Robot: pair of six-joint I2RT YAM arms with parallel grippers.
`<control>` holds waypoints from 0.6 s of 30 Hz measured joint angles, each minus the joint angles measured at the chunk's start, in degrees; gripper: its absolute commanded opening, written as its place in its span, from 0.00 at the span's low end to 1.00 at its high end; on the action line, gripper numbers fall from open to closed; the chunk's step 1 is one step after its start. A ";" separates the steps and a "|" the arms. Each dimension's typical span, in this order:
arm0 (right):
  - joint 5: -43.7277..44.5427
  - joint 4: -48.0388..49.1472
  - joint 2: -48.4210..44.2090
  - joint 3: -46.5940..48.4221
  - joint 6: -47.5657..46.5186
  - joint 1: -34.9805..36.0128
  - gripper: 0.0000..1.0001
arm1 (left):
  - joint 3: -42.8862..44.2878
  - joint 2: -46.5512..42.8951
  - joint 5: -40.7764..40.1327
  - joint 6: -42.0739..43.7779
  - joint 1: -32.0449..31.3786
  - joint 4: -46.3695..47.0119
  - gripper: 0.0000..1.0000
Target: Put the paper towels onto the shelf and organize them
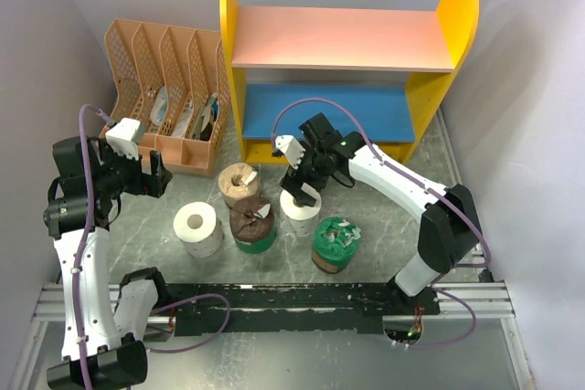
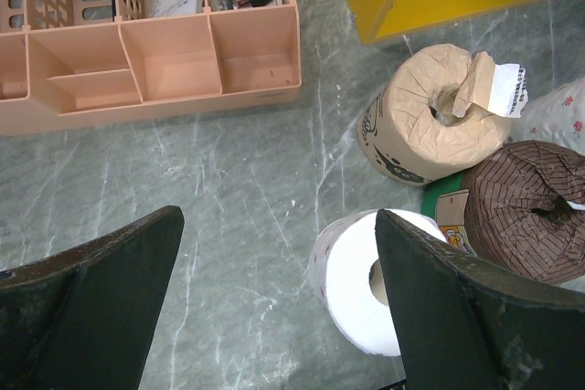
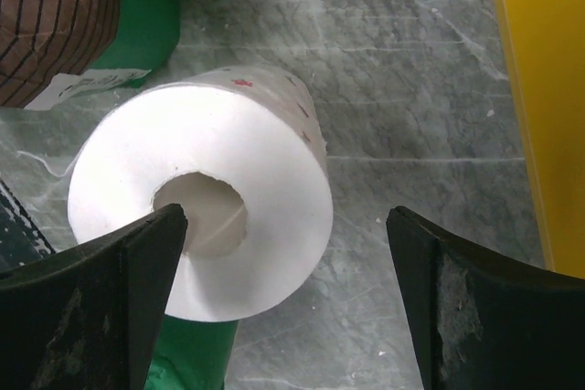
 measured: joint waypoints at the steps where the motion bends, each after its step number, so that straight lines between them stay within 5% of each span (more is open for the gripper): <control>1: 0.04 0.20 0.15 0.00 0.02 0.13 0.83 | -0.04 -0.02 0.00 0.00 0.02 0.00 0.98; 18: 0.11 0.13 4.20 0.37 -0.24 0.42 0.31 | -0.13 -0.22 0.00 -0.02 0.11 0.02 0.98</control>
